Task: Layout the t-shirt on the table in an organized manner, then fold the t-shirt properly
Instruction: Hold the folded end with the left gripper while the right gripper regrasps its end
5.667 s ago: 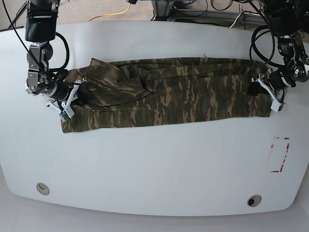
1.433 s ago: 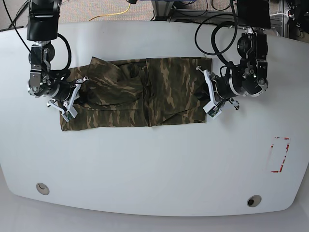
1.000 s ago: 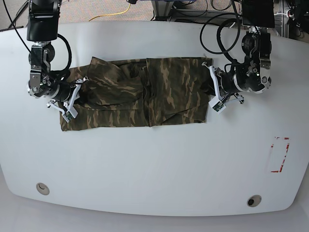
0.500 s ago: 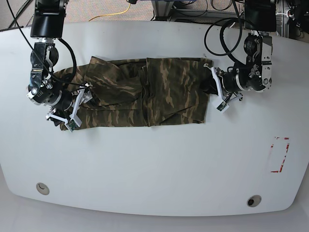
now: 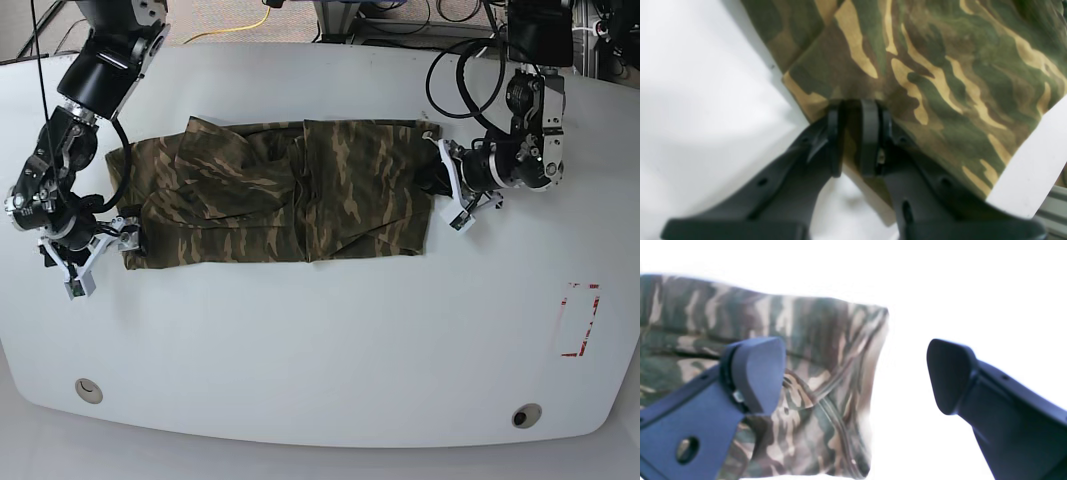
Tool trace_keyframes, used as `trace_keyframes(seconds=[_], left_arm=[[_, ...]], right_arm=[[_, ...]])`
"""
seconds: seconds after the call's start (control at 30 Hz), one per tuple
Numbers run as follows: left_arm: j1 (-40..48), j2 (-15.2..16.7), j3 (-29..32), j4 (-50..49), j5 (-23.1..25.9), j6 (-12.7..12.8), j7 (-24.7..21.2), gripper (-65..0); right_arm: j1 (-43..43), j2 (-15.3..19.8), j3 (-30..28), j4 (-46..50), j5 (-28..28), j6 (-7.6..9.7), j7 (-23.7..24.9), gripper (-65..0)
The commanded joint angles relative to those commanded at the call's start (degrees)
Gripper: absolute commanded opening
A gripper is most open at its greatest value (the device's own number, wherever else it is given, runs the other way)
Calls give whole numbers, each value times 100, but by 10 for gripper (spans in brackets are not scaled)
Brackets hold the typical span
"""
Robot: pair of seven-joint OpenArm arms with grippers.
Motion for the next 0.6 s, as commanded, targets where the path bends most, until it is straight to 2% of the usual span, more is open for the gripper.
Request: trace_keyframes(seconds=[0.3, 0.4, 0.6], left_arm=[[0, -18, 0, 0, 0, 0, 0, -578], [0, -18, 0, -9, 0, 0, 0, -578], [0, -18, 0, -9, 0, 0, 0, -578]], right_arm=[[9, 853, 70, -1723, 1609, 0, 62, 0], [-18, 1002, 44, -2022, 1855, 0, 193, 0], [-18, 1099, 44, -2426, 1873, 0, 281, 0]])
